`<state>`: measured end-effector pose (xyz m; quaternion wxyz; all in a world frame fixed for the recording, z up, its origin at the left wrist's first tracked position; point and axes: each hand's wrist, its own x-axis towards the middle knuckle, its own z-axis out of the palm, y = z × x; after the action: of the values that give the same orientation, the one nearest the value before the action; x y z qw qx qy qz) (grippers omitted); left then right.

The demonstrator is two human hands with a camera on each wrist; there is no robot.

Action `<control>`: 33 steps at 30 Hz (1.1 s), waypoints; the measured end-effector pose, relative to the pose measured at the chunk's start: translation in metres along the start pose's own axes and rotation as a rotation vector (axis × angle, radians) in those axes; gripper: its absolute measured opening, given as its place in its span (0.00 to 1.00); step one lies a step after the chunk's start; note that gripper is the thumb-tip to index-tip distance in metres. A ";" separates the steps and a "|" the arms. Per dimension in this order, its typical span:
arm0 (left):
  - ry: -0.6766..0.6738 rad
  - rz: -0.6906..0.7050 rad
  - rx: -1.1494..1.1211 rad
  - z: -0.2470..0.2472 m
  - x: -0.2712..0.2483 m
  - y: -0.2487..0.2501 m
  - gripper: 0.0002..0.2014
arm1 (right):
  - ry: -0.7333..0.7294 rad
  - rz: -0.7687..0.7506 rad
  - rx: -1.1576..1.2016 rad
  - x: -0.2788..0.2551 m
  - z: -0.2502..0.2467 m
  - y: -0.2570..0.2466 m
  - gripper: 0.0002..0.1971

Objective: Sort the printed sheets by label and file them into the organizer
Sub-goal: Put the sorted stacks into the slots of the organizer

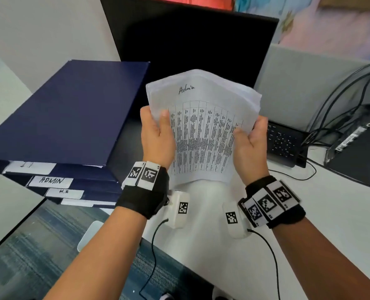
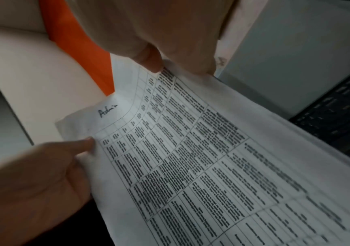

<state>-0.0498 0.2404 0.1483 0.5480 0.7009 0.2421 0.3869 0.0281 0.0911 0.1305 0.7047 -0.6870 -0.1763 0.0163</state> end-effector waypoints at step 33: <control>0.193 0.081 0.001 -0.115 -0.020 0.048 0.08 | -0.290 0.110 0.095 -0.020 0.047 -0.029 0.10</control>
<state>-0.1584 0.2780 0.1998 0.5059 0.6698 0.2655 0.4743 -0.0096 0.1295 0.1536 0.7015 -0.6521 -0.2372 0.1621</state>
